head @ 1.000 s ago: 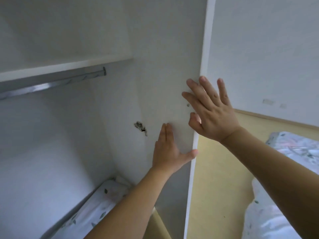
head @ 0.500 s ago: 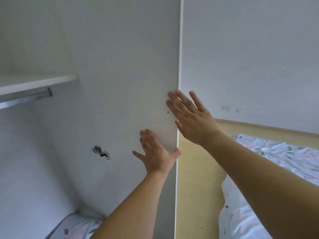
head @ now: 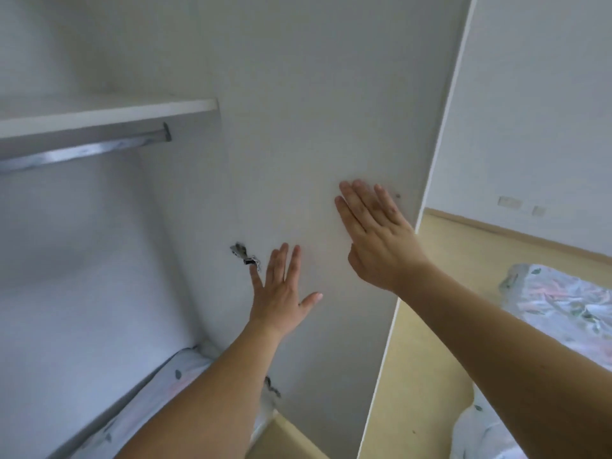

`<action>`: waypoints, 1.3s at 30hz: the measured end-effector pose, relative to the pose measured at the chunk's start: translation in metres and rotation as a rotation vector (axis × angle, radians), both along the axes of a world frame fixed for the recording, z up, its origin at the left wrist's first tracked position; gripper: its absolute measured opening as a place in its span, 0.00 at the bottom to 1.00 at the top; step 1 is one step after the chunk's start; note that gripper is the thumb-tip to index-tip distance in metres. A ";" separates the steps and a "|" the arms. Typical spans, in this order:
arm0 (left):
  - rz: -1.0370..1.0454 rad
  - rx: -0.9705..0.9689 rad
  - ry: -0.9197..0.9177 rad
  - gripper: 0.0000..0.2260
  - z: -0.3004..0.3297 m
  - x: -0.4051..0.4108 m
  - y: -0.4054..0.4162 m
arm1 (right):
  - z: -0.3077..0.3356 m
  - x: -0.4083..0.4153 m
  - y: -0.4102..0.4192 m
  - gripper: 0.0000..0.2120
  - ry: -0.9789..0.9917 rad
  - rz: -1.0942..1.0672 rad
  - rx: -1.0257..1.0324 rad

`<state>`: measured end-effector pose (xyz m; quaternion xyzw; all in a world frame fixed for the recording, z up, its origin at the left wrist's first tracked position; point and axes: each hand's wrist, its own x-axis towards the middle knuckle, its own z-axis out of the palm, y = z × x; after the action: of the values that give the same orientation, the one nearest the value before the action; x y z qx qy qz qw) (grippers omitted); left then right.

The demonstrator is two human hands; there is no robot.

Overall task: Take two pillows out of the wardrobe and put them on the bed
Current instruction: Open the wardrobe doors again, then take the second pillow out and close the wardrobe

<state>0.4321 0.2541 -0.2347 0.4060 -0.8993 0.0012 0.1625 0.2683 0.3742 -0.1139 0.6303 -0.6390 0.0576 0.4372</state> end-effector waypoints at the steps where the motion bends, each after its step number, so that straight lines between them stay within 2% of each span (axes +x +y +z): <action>1: 0.055 0.023 -0.014 0.42 -0.007 0.018 -0.008 | -0.009 0.012 -0.010 0.35 -0.039 0.018 0.053; 9: 0.397 0.140 -0.129 0.35 -0.066 0.176 -0.033 | -0.093 0.120 -0.094 0.38 -0.177 0.249 0.347; 15: 0.607 0.306 -0.182 0.35 -0.110 0.272 -0.023 | -0.154 0.200 -0.132 0.38 -0.177 0.397 0.551; 21: 0.728 0.482 -0.199 0.35 -0.149 0.346 -0.010 | -0.211 0.263 -0.161 0.40 -0.223 0.516 0.727; 26: 0.710 0.586 -0.224 0.36 -0.191 0.376 -0.036 | -0.264 0.296 -0.199 0.42 -0.214 0.522 0.813; 29: 0.692 0.617 -0.199 0.35 -0.246 0.381 -0.066 | -0.317 0.310 -0.233 0.42 -0.194 0.506 0.806; 32: 0.679 0.668 -0.162 0.36 -0.330 0.384 -0.090 | -0.405 0.318 -0.259 0.42 -0.132 0.504 0.847; 35: 0.682 0.733 -0.203 0.38 -0.424 0.382 -0.111 | -0.499 0.322 -0.278 0.43 -0.098 0.489 0.960; 39: 0.737 0.805 -0.236 0.41 -0.579 0.384 -0.143 | -0.655 0.329 -0.321 0.40 0.058 0.529 0.992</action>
<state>0.8159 0.1111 -0.8133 0.7206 -0.6396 -0.2402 -0.1184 0.5976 0.0534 -0.7687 0.9005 -0.3974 -0.1594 0.0763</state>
